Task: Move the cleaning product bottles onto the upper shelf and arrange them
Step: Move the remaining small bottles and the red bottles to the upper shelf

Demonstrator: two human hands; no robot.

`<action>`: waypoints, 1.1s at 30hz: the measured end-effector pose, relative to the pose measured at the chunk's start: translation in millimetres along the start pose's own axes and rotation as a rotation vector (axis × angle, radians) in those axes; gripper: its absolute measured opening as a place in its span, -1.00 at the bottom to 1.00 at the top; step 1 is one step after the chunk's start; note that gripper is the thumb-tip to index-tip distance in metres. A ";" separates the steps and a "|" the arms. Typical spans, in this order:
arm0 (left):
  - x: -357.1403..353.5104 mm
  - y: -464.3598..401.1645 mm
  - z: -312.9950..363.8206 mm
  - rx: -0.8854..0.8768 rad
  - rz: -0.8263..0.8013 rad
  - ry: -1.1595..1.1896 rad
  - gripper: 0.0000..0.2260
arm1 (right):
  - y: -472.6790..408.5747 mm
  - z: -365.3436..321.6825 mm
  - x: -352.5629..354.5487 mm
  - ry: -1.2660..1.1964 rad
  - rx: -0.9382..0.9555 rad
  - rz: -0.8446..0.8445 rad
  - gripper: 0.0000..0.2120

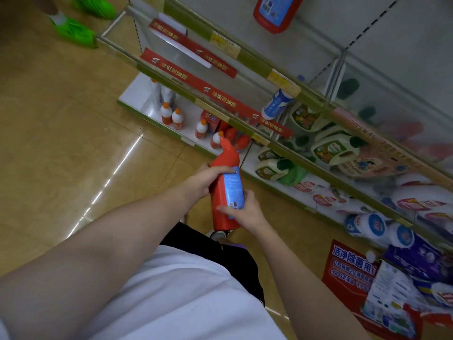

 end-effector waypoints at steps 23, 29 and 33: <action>14.9 -2.2 -1.1 0.137 -0.196 0.282 -0.59 | 9.8 -15.6 9.0 -0.484 -0.204 -0.477 -0.39; 18.1 -2.9 1.7 0.117 -0.155 0.242 -0.60 | 11.8 -14.6 -3.2 -0.577 -0.233 -0.423 -0.37; 31.3 -10.9 3.0 0.118 -0.040 0.217 -0.32 | 7.4 -10.0 -3.2 -0.566 -0.215 -0.352 -0.41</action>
Point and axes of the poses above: each hand's wrist, its own y-axis away from the middle knuckle, its own x-axis out of the back of the hand, z = x × y, the point moved 4 cm from there along -y, towards the middle knuckle, and after that the axes turned 9 degrees about z, right-handed, at the moved point
